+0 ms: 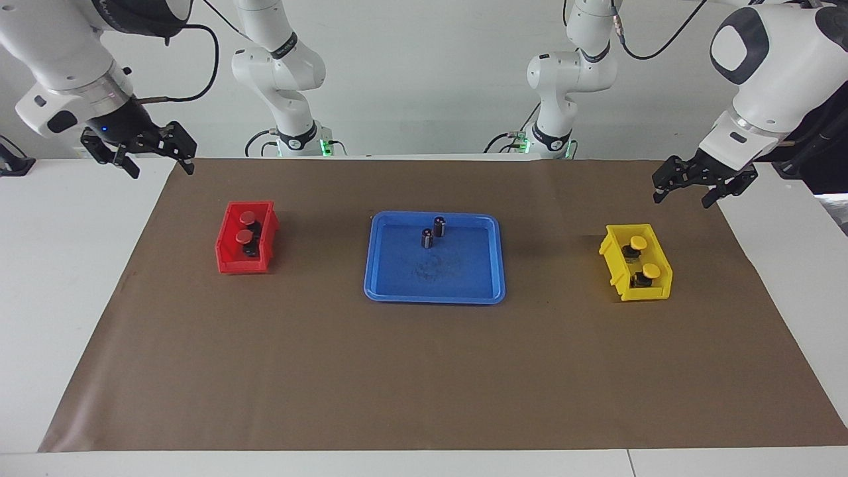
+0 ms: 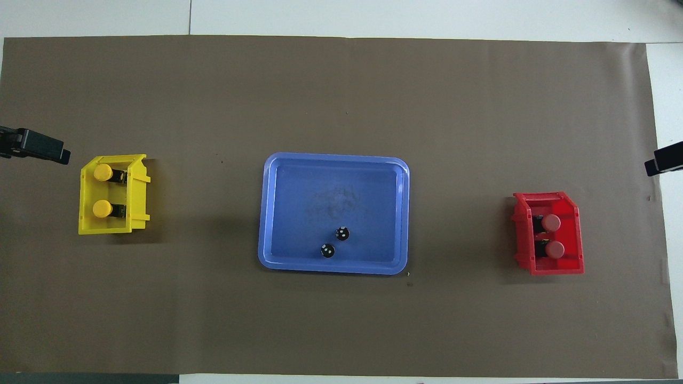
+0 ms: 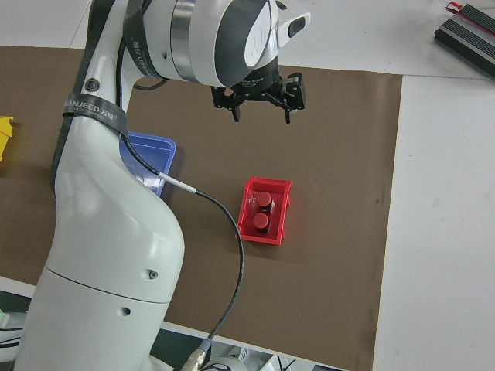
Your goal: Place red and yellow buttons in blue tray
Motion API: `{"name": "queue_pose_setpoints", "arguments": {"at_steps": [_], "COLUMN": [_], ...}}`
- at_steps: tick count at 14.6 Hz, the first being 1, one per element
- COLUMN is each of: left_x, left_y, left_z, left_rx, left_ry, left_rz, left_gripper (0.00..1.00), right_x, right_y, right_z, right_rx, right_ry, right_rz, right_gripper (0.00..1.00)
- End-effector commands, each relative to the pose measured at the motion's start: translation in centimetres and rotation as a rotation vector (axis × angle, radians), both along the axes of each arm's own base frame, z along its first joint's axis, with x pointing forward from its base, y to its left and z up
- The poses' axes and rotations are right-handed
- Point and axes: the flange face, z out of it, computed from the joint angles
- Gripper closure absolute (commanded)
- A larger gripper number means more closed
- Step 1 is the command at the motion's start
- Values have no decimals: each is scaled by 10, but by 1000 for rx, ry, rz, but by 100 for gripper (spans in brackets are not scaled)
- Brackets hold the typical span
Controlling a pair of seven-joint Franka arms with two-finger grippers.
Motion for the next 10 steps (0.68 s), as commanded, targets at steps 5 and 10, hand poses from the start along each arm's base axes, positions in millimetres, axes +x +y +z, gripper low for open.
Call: {"name": "queue_pose_setpoints", "arguments": {"at_steps": [5, 10], "left_x": [-9, -9], "left_y": [4, 4], "left_z": [2, 2], "left_rx": [12, 12], "left_ry": [3, 5], "left_rz": [8, 8], "left_gripper": [0, 0], "right_x": [-4, -5], "right_y": [0, -1], "right_z": [0, -7], "right_rx": [-15, -14], "right_ry": [2, 9], "right_rz": [-14, -17], "right_gripper": [0, 0]}}
